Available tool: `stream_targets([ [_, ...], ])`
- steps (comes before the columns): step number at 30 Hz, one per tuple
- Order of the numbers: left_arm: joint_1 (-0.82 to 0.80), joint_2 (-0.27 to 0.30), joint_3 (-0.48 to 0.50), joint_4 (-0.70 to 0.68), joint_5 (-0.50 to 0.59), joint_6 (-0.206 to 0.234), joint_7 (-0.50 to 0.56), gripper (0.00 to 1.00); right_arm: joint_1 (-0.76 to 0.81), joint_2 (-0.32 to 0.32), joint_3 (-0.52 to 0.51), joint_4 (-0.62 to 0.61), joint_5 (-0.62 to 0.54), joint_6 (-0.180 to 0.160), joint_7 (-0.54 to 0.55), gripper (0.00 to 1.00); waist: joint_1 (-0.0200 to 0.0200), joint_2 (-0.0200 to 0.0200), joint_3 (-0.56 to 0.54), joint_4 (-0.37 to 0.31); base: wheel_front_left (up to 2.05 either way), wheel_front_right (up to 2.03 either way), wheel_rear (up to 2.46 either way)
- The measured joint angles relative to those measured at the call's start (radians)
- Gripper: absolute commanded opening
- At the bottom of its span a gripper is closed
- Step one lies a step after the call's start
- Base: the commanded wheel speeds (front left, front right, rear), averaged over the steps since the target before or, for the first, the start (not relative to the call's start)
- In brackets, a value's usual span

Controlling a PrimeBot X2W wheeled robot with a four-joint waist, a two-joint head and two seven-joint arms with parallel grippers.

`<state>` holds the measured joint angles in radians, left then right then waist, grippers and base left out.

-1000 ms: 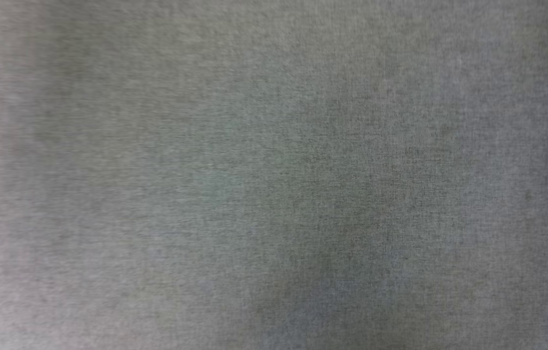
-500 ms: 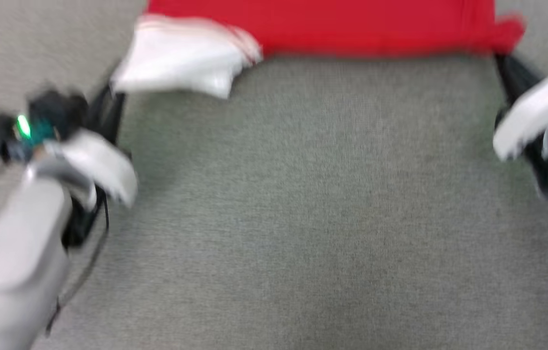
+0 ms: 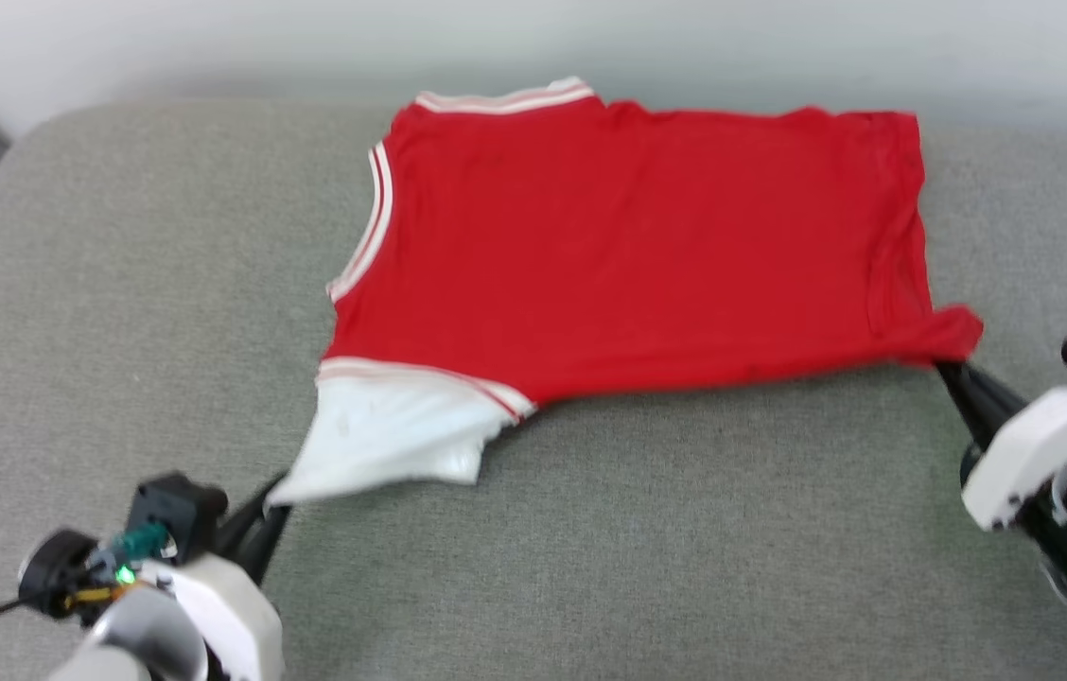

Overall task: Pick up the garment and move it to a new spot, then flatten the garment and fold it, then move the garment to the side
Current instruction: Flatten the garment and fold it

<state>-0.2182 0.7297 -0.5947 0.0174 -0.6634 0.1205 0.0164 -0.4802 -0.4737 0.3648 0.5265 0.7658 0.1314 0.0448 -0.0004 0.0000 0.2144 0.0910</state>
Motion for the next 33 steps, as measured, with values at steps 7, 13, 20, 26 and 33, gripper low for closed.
stream_targets([
  [7, 0.165, 0.054, -0.029, -0.149, -0.073, 0.033, 0.088, 0.00, 0.189, -0.038, -0.033, -0.071, 0.070, 0.000, 0.078, 0.00, 0.0000, 0.0000, -0.085, 0.006, 0.00, 0.00, 0.00],
  [13, 0.304, 0.123, -0.055, -0.265, -0.153, 0.038, 0.166, 0.00, 0.391, -0.060, -0.106, -0.187, 0.113, 0.000, 0.173, 0.00, 0.0000, 0.0000, -0.154, -0.003, 0.00, 0.00, 0.00],
  [20, 0.327, 0.137, -0.028, -0.321, -0.168, 0.049, 0.128, 0.00, 0.515, -0.025, -0.211, -0.327, 0.072, 0.000, 0.258, 0.00, 0.0002, 0.0000, -0.148, -0.019, 0.00, 0.00, 0.00],
  [26, 0.251, 0.129, 0.016, -0.340, -0.150, 0.046, 0.094, 0.00, 0.522, 0.034, -0.295, -0.416, 0.059, 0.000, 0.337, 0.00, 0.0003, 0.0000, -0.119, -0.031, 0.00, 0.00, 0.00],
  [33, 0.103, 0.112, 0.046, -0.316, -0.121, 0.011, 0.089, 0.00, 0.475, 0.053, -0.354, -0.517, -0.015, 0.000, 0.452, 0.00, 0.0004, 0.0000, -0.046, -0.040, 0.00, 0.00, 0.00],
])
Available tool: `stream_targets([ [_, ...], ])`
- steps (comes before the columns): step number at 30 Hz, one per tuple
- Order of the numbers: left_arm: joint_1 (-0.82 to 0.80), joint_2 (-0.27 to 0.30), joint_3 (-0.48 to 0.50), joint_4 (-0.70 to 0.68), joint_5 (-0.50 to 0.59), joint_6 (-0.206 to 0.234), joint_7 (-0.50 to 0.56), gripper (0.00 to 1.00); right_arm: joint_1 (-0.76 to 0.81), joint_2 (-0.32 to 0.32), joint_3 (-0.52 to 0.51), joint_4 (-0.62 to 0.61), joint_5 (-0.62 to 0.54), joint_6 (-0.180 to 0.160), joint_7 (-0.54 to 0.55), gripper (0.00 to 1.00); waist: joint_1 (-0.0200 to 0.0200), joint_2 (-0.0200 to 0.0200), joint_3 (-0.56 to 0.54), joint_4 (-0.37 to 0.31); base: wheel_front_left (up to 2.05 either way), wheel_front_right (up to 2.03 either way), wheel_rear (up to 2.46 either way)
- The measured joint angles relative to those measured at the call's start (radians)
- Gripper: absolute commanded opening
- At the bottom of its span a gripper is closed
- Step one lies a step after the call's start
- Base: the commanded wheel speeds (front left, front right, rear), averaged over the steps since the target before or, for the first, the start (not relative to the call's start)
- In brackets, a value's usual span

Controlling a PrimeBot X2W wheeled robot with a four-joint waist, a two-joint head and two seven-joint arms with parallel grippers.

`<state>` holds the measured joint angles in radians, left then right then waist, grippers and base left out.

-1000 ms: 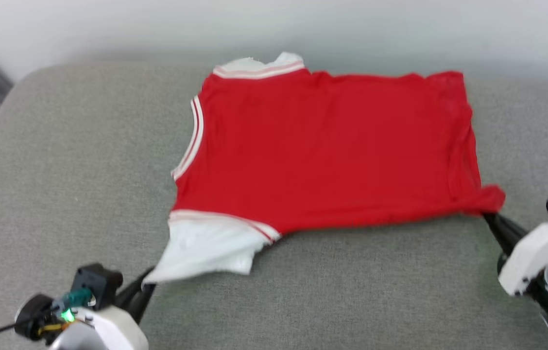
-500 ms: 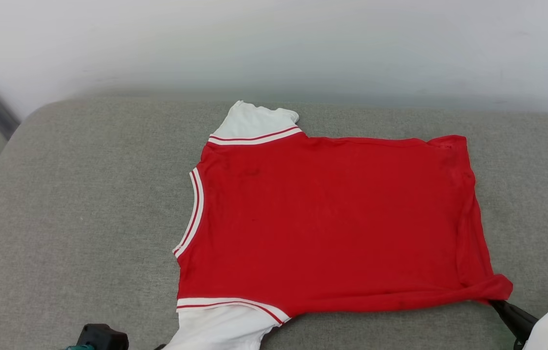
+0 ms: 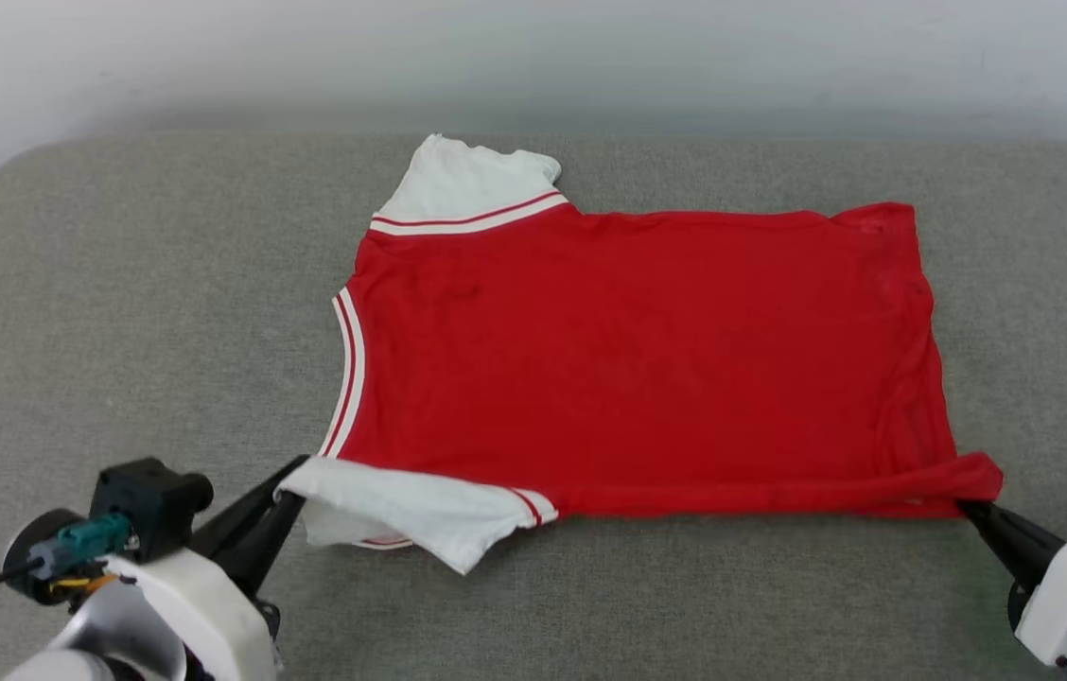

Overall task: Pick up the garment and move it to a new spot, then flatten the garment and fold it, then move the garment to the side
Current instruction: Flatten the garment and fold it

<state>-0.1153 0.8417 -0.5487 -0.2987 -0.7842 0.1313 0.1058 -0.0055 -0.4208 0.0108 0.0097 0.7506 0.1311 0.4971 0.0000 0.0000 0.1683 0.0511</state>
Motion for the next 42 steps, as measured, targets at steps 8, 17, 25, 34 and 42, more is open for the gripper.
stream_targets([
  [8, -0.195, -0.039, -0.002, 0.126, 0.039, -0.054, 0.033, 0.00, -0.132, 0.043, -0.027, -0.012, -0.123, 0.000, 0.150, 0.00, 0.0001, 0.0000, 0.108, -0.006, 0.00, 0.00, 0.00],
  [17, -0.357, -0.105, -0.062, 0.312, 0.110, -0.105, 0.069, 0.00, -0.253, 0.079, -0.038, 0.025, -0.237, 0.000, 0.239, 0.00, 0.0002, 0.0000, 0.199, -0.016, 0.00, 0.00, 0.00],
  [25, -0.455, -0.177, -0.084, 0.468, 0.145, -0.121, 0.045, 0.45, -0.314, 0.093, -0.024, 0.050, -0.289, 0.000, 0.240, 0.59, 0.0002, 0.0000, 0.241, -0.024, 0.00, 0.00, 0.00],
  [34, -0.469, -0.230, -0.084, 0.579, 0.186, -0.057, -0.046, 1.00, -0.308, 0.115, 0.001, 0.050, -0.316, 0.000, 0.193, 1.00, 0.0001, 0.0000, 0.174, -0.026, 0.00, 0.00, 0.00],
  [42, -0.297, -0.226, -0.069, 0.452, 0.105, 0.046, 0.027, 1.00, -0.191, 0.091, -0.008, -0.024, -0.417, 0.000, 0.218, 1.00, 0.0000, 0.0000, 0.084, -0.013, 0.00, 0.00, 0.00],
])
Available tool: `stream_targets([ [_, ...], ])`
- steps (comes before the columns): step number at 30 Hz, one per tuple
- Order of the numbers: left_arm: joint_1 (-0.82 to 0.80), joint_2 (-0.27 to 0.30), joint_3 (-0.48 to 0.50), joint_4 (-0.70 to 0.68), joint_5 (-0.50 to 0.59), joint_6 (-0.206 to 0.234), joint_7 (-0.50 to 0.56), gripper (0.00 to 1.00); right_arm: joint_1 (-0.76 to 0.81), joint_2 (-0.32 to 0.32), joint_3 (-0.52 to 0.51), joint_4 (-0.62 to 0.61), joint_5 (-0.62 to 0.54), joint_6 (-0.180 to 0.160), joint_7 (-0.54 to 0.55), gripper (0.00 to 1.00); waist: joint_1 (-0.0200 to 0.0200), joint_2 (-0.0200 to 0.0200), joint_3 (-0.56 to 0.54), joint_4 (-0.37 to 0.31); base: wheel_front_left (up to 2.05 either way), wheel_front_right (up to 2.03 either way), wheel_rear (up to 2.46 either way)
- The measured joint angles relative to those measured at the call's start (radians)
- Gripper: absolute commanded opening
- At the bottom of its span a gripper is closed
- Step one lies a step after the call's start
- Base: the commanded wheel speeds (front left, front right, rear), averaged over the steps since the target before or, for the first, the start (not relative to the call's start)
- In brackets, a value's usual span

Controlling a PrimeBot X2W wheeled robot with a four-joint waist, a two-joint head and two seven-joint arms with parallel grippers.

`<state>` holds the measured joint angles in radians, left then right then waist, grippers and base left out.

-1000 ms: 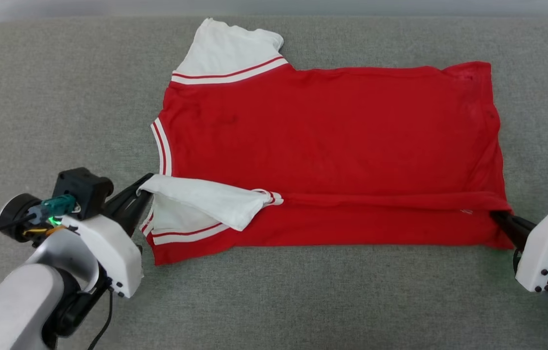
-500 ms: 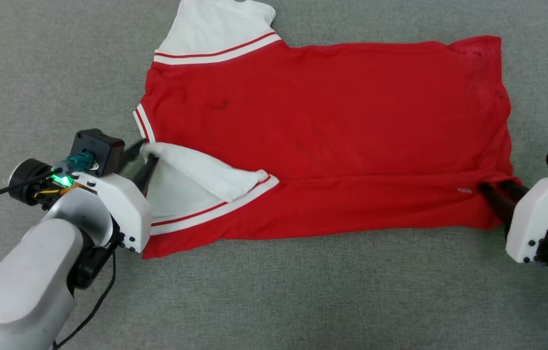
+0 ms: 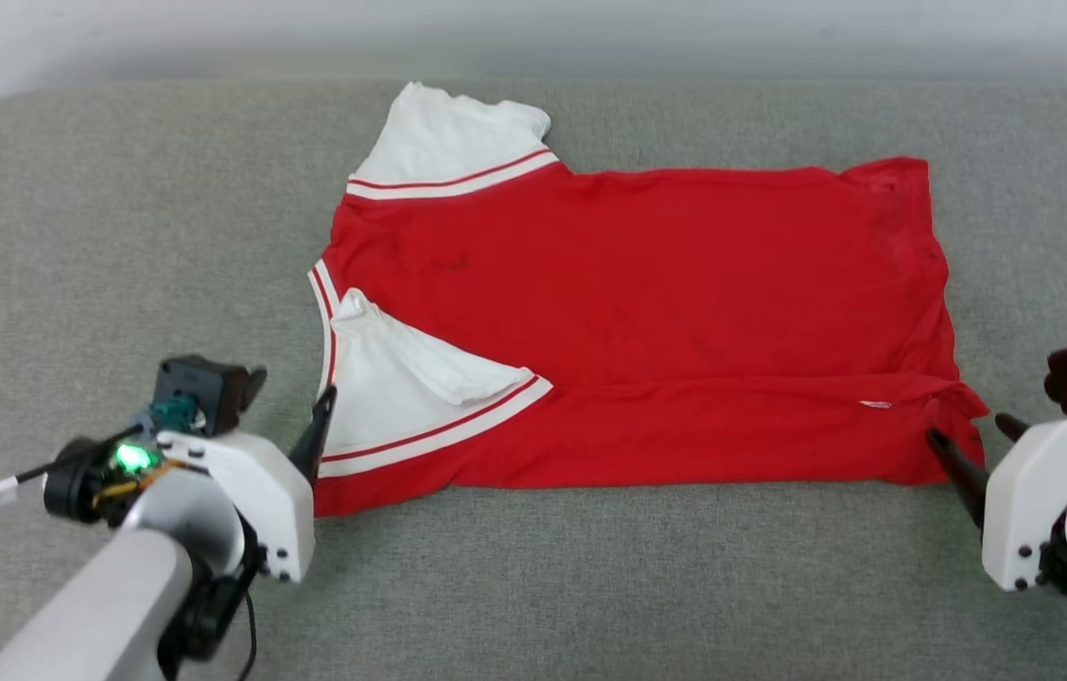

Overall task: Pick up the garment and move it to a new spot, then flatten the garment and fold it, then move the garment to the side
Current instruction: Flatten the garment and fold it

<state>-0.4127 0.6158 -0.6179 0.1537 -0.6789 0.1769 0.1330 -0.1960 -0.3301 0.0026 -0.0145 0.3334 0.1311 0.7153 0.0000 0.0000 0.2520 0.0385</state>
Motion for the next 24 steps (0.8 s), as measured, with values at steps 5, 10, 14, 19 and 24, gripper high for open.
stream_targets([
  [5, 0.095, 0.018, -0.018, -0.087, -0.031, 0.048, 0.074, 1.00, 0.051, 0.028, -0.040, -0.071, -0.041, 0.000, 0.000, 1.00, -0.0001, 0.0000, -0.016, 0.008, 0.00, 0.00, 0.00],
  [10, 0.130, 0.040, -0.023, -0.118, -0.039, 0.089, 0.123, 1.00, 0.091, 0.073, -0.056, -0.152, -0.055, 0.000, 0.021, 1.00, -0.0001, 0.0000, 0.013, 0.000, 0.00, 0.00, 0.00],
  [14, 0.134, 0.047, -0.030, -0.093, -0.031, 0.106, 0.146, 1.00, 0.093, 0.091, -0.058, -0.185, -0.060, 0.000, 0.025, 1.00, -0.0001, 0.0000, 0.038, -0.011, 0.00, 0.00, 0.00],
  [19, 0.124, 0.039, -0.043, -0.064, -0.046, 0.086, 0.156, 0.42, 0.093, 0.096, -0.063, -0.198, -0.066, 0.000, 0.026, 1.00, -0.0002, 0.0000, 0.066, -0.025, 0.00, 0.00, 0.00],
  [24, 0.100, 0.017, -0.064, -0.030, -0.046, 0.044, 0.162, 0.00, 0.093, 0.083, -0.067, -0.195, -0.078, 0.000, 0.020, 1.00, -0.0003, 0.0000, 0.074, -0.028, 0.00, 0.00, 0.00],
])
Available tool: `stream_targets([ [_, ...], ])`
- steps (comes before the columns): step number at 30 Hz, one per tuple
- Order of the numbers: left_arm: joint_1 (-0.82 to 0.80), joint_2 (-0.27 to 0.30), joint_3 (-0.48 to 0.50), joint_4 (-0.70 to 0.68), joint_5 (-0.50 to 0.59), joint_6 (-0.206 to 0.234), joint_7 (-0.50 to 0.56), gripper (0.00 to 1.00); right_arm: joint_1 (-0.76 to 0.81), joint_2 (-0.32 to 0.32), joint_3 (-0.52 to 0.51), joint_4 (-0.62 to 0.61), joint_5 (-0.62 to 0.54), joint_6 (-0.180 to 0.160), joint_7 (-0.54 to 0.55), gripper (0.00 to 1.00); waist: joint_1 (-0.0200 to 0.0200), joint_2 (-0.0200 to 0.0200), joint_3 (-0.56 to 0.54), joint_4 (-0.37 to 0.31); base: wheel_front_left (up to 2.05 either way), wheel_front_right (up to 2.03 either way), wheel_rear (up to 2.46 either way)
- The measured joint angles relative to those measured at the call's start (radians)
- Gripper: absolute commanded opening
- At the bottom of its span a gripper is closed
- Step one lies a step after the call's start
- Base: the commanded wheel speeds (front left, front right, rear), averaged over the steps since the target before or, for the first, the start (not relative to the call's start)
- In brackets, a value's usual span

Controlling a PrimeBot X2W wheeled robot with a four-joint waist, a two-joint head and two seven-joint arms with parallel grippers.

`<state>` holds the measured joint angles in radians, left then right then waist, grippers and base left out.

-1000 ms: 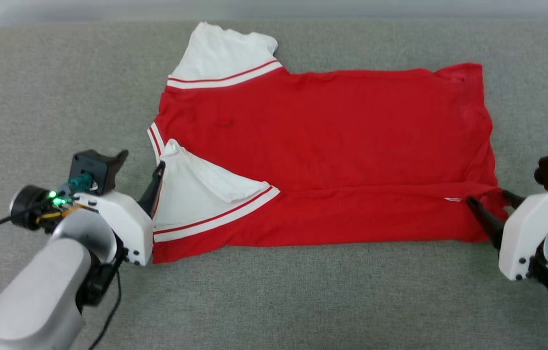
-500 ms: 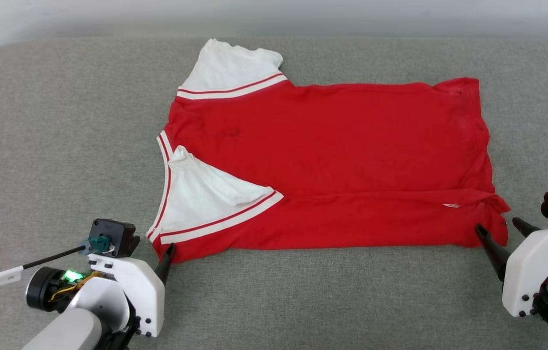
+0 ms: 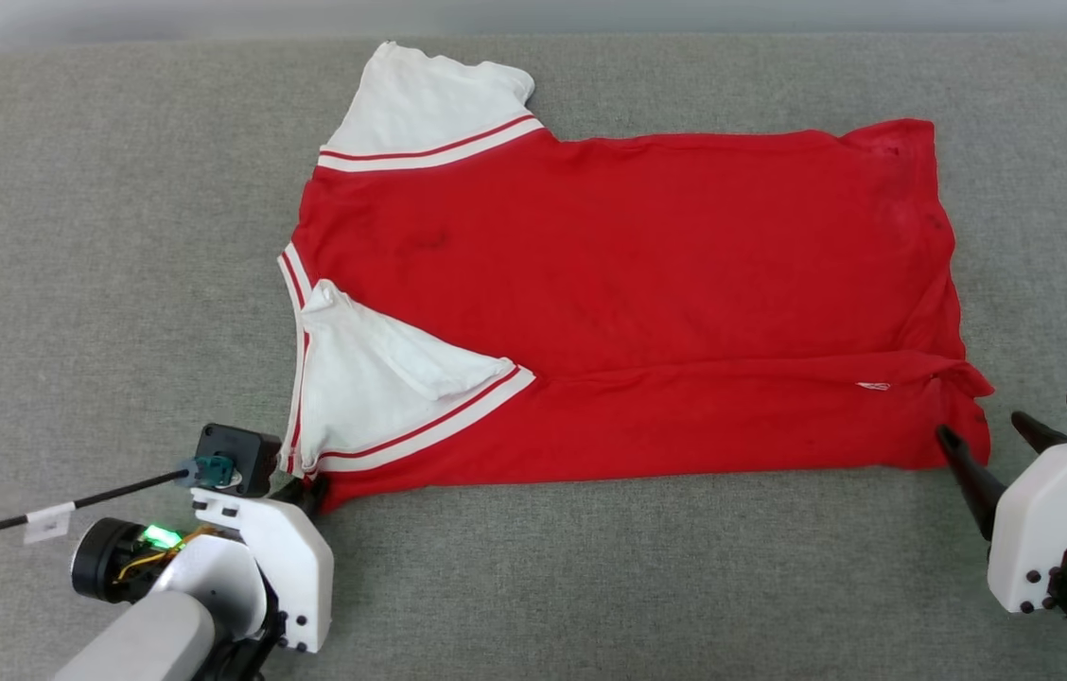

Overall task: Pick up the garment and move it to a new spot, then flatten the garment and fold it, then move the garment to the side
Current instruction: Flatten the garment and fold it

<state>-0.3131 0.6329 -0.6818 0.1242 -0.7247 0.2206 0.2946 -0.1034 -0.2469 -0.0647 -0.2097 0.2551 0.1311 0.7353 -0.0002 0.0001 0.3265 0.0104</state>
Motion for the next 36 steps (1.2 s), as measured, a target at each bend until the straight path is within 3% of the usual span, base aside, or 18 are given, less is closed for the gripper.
stream_targets([
  [8, 0.006, -0.017, 0.000, -0.010, 0.010, 0.004, -0.067, 0.00, -0.010, -0.035, -0.023, 0.093, -0.045, 0.000, -0.003, 1.00, 0.0002, 0.0000, -0.043, 0.024, 0.00, 0.00, 0.00],
  [24, 0.012, 0.063, -0.005, -0.287, 0.091, 0.089, -0.023, 0.00, -0.111, -0.021, -0.008, 0.340, -0.042, 0.000, 0.057, 1.00, 0.0002, 0.0000, -0.024, 0.088, 0.00, 0.00, 0.00],
  [25, 0.012, 0.064, -0.008, -0.290, 0.091, 0.089, -0.019, 0.00, -0.115, -0.022, -0.003, 0.347, -0.037, -0.001, 0.061, 0.46, 0.0002, 0.0000, -0.020, 0.091, 0.00, 0.00, 0.00],
  [26, 0.012, 0.064, -0.010, -0.290, 0.091, 0.089, -0.016, 0.00, -0.119, -0.026, 0.002, 0.353, -0.031, -0.002, 0.063, 0.11, 0.0001, 0.0000, -0.015, 0.093, 0.00, 0.00, 0.00],
  [27, 0.012, 0.065, -0.012, -0.289, 0.091, 0.089, -0.014, 0.00, -0.122, -0.028, 0.004, 0.357, -0.026, -0.002, 0.063, 0.11, 0.0001, 0.0000, -0.012, 0.095, 0.00, 0.00, 0.00],
  [28, 0.012, 0.068, -0.017, -0.279, 0.092, 0.088, -0.010, 0.00, -0.127, -0.035, 0.015, 0.365, -0.014, -0.002, 0.059, 0.00, 0.0001, -0.0001, -0.009, 0.096, 0.00, 0.00, 0.00],
  [36, 0.041, 0.082, -0.023, -0.239, 0.077, 0.075, -0.013, 0.00, -0.099, -0.049, 0.010, 0.359, 0.017, 0.000, 0.056, 0.00, 0.0003, 0.0000, -0.062, 0.081, 0.00, 0.00, 0.00],
])
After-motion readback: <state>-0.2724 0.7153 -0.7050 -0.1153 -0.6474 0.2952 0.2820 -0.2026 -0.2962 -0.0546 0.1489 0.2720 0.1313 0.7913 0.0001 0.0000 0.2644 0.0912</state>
